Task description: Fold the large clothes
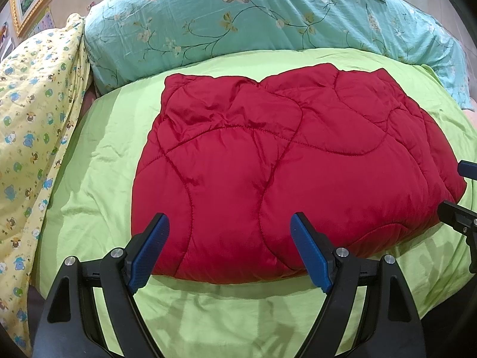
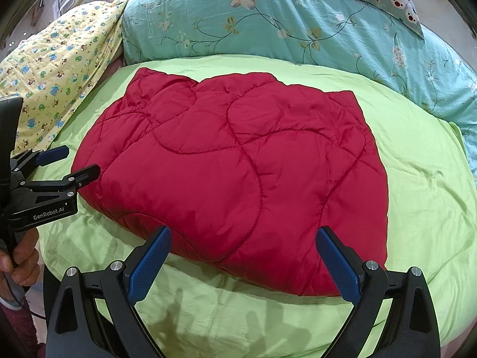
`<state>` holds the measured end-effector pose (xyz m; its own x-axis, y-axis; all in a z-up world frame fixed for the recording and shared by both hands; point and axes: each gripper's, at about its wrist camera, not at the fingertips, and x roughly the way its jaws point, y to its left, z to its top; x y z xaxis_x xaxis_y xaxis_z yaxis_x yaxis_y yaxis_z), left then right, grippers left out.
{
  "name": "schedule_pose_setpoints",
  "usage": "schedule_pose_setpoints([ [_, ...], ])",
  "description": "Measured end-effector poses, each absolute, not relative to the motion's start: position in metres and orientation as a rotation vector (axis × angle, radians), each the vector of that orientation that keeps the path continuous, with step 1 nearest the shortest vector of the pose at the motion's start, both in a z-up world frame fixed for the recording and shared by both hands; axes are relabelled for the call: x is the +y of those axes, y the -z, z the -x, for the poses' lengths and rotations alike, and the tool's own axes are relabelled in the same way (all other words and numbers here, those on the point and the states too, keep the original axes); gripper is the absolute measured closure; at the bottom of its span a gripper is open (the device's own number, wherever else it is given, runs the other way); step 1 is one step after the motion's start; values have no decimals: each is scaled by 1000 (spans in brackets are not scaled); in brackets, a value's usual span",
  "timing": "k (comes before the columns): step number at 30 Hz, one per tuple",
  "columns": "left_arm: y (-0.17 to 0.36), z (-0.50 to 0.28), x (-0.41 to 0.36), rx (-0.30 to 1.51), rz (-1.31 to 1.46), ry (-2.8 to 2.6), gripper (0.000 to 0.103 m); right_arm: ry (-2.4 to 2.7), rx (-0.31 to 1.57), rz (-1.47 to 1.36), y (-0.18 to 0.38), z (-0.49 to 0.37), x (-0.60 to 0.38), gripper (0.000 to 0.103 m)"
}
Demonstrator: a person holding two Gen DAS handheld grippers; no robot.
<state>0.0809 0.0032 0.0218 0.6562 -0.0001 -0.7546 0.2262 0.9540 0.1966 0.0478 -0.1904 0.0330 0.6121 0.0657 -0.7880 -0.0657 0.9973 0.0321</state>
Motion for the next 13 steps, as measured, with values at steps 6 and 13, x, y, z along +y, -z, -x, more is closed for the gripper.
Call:
schedule_pose_setpoints([
  [6, -22, -80, 3, 846, -285, 136, 19, -76, 907, 0, -33, -48, -189, 5],
  [13, -22, -80, 3, 848, -277, 151, 19, -78, 909, -2, -33, -48, -189, 5],
])
